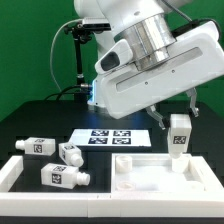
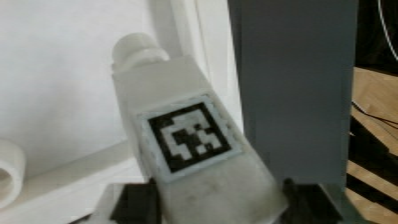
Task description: Assemble one leg
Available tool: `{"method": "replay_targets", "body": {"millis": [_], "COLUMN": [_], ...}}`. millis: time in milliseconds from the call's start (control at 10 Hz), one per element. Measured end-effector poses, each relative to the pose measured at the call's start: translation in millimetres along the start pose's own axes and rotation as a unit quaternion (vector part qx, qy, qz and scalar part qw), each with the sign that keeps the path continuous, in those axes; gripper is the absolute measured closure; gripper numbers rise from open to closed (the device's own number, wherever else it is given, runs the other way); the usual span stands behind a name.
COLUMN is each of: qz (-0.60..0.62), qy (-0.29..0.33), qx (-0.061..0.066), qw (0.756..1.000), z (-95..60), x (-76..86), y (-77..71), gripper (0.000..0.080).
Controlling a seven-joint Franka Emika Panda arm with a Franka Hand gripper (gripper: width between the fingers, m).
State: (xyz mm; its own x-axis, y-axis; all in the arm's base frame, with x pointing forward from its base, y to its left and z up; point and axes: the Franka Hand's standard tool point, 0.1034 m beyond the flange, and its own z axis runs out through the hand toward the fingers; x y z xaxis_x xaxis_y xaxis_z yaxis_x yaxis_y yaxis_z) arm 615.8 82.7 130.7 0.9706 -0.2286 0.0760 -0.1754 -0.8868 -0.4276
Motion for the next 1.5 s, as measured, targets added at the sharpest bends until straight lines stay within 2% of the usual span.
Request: {"method": "replay_targets", "body": {"millis": [100, 200, 500, 600, 700, 800, 900, 1200, 1300, 1400, 1500], "qz": [-0.001, 0.016, 0.084, 0.087, 0.104, 0.112, 0.104, 0.106, 0.103, 0.116, 0.133], "qy": [0.001, 0.062, 0.183, 0.181, 0.19, 0.179, 0.178, 0.178, 0.225, 0.251, 0.269], "qx": [-0.002, -0.015, -0.035, -0.032, -0.038, -0.045, -0.051, -0.053, -0.068, -0.073, -0.065], "qw": [1.0, 0.998, 0.979, 0.979, 0.976, 0.976, 0.977, 0.977, 0.966, 0.958, 0.952], "z": [-0.4, -9.5, -27.7, -28.3, -33.6, -31.4, -30.9, -28.9, -31.9, -25.0, -17.1], "x": [0.5, 11.5, 35.0, 29.7, 22.0, 8.6, 7.0, 7.5, 12.5, 12.6, 12.1], "y": [0.9, 8.5, 9.8, 0.5, -6.0, -16.9, -16.5, -13.6, -4.6, -2.1, -16.0], "gripper": [0.0471, 0.0471, 0.0471, 0.0471, 0.0471, 0.0471, 0.0471, 0.0471, 0.0471, 0.0471, 0.0471]}}
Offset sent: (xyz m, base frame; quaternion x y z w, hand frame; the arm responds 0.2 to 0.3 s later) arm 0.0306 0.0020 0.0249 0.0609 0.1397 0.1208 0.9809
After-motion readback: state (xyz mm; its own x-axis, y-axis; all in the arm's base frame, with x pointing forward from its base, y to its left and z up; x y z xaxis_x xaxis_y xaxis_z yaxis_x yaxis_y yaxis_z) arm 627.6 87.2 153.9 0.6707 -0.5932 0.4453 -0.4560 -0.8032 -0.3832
